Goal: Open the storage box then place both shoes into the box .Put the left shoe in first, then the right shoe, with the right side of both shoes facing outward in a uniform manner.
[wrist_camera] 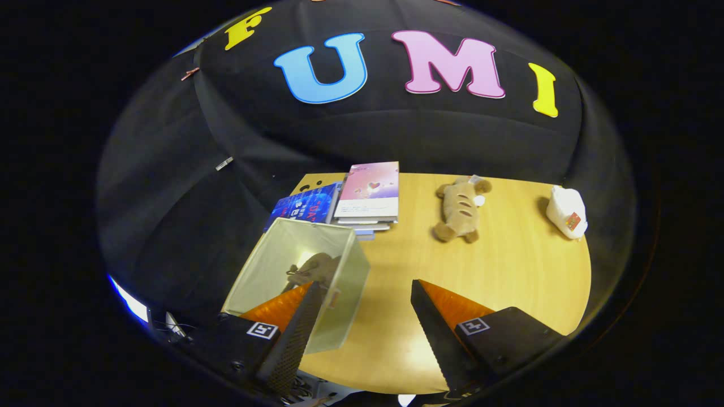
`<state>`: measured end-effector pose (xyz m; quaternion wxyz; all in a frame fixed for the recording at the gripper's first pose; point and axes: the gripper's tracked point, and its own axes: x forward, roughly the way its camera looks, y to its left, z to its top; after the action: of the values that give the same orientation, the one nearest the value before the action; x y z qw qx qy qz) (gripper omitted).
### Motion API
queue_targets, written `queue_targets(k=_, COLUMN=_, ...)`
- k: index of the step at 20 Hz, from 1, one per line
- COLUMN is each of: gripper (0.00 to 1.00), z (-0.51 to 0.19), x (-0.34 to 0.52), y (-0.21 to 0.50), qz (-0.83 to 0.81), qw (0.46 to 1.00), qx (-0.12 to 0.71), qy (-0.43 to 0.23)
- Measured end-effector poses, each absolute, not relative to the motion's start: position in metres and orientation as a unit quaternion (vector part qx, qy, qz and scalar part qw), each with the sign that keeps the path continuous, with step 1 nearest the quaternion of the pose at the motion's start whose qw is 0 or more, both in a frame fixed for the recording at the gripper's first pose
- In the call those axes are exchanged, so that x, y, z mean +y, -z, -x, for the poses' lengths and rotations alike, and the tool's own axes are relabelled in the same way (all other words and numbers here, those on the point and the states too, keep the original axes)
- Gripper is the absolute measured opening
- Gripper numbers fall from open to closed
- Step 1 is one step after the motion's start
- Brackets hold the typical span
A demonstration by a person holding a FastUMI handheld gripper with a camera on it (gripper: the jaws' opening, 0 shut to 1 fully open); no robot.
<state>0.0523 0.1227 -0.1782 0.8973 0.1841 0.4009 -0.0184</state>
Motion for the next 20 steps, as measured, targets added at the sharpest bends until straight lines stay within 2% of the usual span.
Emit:
queue_targets(k=9, gripper=0.99, z=-0.008, x=0.003, y=0.163, qz=-0.148, qw=0.935, qx=0.316, qy=0.058)
queue_targets(k=20, gripper=0.98, z=0.032, x=-0.058, y=0.111, qz=-0.066, qw=0.976, qx=0.193, qy=0.074)
